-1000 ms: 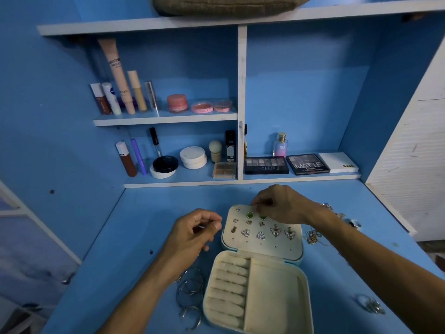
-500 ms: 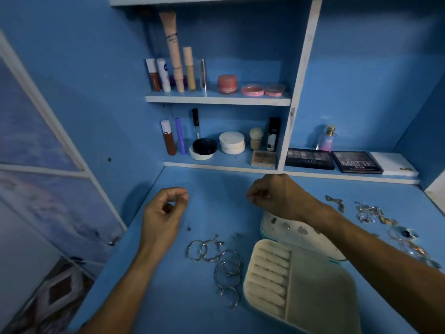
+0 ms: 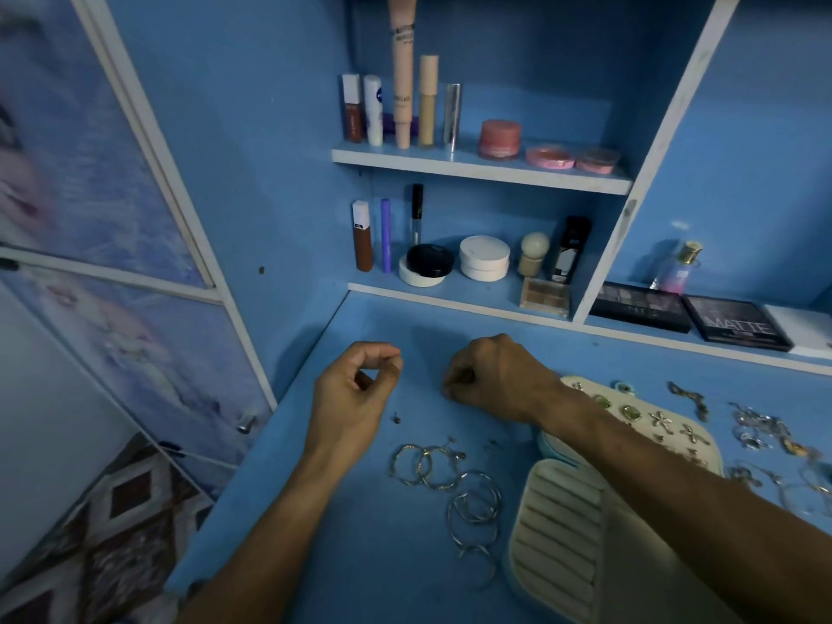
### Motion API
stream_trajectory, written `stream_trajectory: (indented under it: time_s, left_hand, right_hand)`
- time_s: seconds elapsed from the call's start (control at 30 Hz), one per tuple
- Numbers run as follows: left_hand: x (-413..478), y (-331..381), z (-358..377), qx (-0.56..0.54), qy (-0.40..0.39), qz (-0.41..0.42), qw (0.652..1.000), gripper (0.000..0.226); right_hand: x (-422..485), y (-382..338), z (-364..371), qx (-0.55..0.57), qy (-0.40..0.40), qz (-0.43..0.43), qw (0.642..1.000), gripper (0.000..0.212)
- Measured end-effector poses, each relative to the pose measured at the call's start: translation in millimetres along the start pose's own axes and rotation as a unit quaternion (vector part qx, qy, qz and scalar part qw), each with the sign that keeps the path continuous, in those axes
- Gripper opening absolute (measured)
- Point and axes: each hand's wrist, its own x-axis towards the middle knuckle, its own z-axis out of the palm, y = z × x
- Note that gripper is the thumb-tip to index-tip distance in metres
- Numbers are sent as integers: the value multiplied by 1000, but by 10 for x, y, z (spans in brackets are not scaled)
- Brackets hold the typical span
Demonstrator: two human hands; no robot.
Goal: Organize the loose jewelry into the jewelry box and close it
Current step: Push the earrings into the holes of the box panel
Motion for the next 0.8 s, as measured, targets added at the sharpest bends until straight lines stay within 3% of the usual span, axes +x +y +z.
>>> stream_trajectory:
  time_s: [0.47, 0.8]
  left_hand:
    - [-45, 36, -1, 21, -25, 1, 999, 18]
    - [-91, 78, -4, 30, -30, 1, 999, 15]
  right_hand:
    - [-81, -102, 5, -170, 11, -11, 985, 16]
    - [-131, -88, 97, -196, 23, -32, 980, 20]
